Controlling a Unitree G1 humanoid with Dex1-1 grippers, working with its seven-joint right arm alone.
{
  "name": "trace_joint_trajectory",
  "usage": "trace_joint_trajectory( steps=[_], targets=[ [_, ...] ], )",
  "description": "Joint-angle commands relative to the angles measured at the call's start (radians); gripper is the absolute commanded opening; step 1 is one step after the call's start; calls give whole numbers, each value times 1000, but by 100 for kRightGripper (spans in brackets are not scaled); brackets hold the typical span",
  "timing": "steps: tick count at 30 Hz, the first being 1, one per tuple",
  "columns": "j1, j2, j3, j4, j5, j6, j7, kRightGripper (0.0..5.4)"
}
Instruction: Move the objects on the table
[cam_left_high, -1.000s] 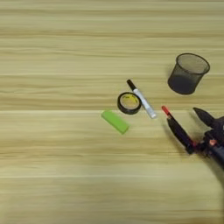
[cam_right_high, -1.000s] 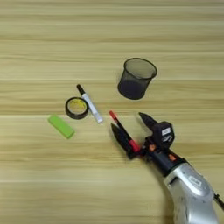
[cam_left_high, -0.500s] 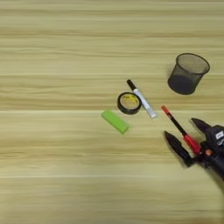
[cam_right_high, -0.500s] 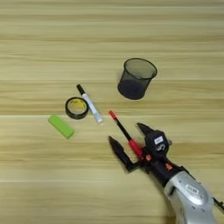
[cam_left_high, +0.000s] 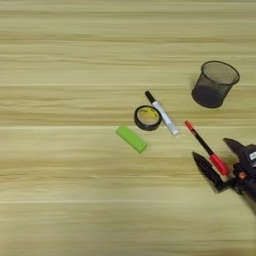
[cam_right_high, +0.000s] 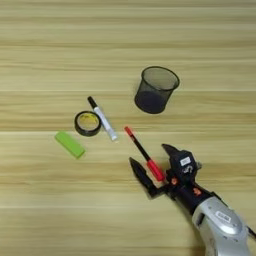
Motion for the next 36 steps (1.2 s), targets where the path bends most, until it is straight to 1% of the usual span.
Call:
trace_joint_trajectory(
  steps=[1,2,3,8,9,11,20,24,28,32,36],
  targets=[
    [-16,-36,12,-16,-31,-16,-18,488],
    [-16,-38,15,-14,-35,-17,-17,488],
    [-15,-39,18,-13,-37,-19,-16,467],
    [-18,-42,25,-7,-34,-22,-11,405],
    [-18,-42,26,-5,-33,-23,-11,377],
    [-19,-42,28,-2,-30,-20,-8,351],
    [-27,-41,33,12,-21,-18,-5,271],
    [-28,-42,36,14,-23,-18,-3,219],
    [-26,-42,40,12,-25,-19,0,180],
    [-24,-41,42,10,-24,-19,2,114],
    [-23,-40,45,10,-25,-21,3,76]
  ],
)
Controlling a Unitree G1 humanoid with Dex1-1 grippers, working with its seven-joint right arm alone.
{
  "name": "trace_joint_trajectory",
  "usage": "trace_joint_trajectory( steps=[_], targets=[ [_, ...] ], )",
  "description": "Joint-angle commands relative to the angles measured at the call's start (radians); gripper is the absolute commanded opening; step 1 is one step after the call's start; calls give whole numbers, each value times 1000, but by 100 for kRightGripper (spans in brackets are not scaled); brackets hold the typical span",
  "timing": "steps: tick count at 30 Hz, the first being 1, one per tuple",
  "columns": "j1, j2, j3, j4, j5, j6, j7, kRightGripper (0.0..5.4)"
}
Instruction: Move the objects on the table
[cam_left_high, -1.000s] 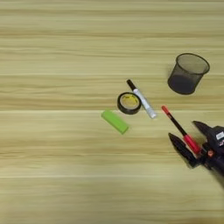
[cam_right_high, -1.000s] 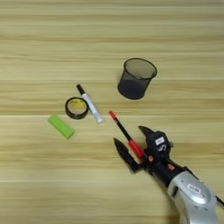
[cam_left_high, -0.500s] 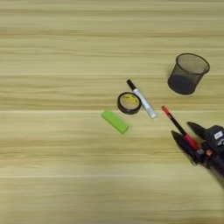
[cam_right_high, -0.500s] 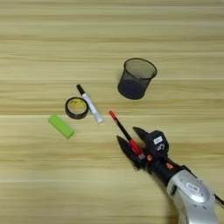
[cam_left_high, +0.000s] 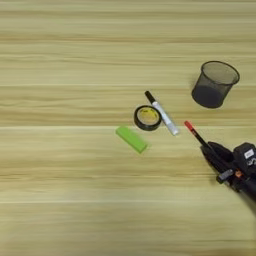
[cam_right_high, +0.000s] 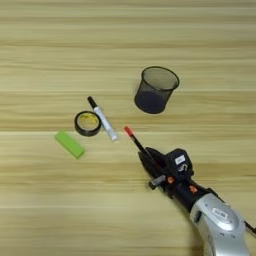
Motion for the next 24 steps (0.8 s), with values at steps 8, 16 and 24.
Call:
trace_joint_trajectory(
  steps=[8,16,24],
  targets=[
    [-8,-23,12,-7,-11,0,-13,63],
    [-20,-33,-11,30,-12,-13,-33,62],
    [-61,-62,-79,111,-3,-23,-70,62]
  ],
)
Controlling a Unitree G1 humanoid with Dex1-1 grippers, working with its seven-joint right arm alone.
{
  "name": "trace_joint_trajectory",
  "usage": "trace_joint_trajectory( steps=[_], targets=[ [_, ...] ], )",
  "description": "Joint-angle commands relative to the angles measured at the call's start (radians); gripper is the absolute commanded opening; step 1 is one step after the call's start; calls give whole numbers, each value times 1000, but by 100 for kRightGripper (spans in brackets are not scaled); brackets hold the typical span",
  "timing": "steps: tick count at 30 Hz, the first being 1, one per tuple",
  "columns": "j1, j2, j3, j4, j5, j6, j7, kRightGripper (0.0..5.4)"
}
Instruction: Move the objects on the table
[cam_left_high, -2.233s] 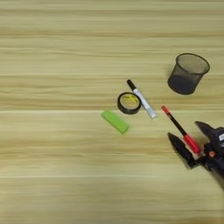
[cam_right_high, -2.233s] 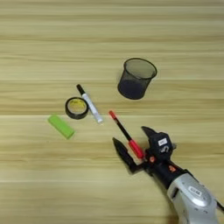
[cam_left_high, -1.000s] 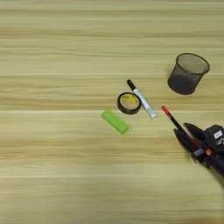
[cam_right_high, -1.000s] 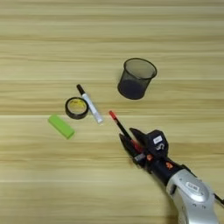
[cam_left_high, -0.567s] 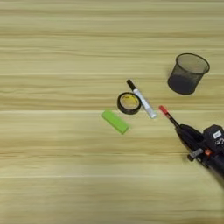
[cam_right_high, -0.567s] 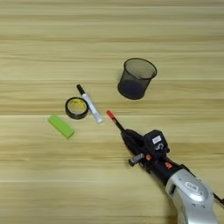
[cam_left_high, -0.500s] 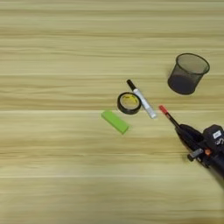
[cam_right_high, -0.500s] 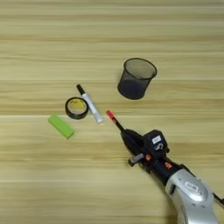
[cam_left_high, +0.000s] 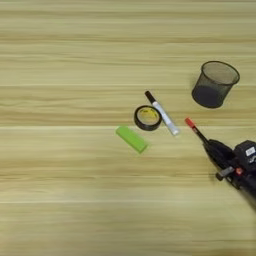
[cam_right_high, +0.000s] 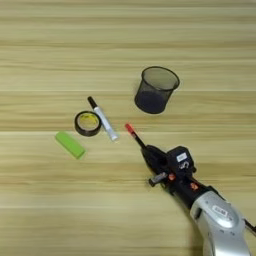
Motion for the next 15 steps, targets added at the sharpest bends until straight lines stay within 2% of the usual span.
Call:
trace_joint_trajectory(
  steps=[1,10,15],
  targets=[
    [-24,-59,-53,38,-5,5,-43,62],
    [-83,-100,-118,187,-1,-33,-61,61],
    [-127,-92,-128,252,-5,-60,-90,61]
  ],
)
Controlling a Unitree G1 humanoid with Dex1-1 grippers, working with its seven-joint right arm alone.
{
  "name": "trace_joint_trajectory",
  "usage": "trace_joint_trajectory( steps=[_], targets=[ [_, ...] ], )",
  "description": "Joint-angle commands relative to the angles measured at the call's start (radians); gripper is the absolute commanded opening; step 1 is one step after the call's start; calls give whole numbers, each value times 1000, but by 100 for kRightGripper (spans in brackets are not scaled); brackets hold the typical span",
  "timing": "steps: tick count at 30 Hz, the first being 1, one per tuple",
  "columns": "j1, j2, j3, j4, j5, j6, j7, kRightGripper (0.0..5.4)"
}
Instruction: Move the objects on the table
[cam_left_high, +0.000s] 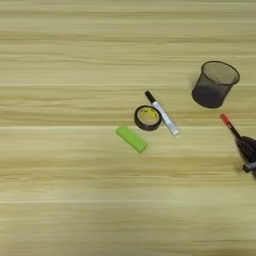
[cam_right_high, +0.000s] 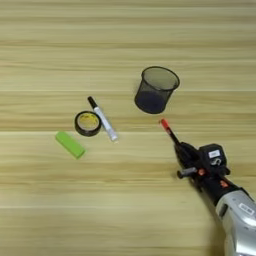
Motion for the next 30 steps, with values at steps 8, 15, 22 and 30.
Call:
trace_joint_trajectory(
  steps=[8,15,22,30],
  targets=[
    [-94,-8,-3,97,-20,-32,-96,50],
    [-135,3,21,122,-26,-45,-115,49],
    [-215,10,47,180,-41,-45,-141,49],
    [-278,13,65,231,-55,-54,-165,49]
  ],
)
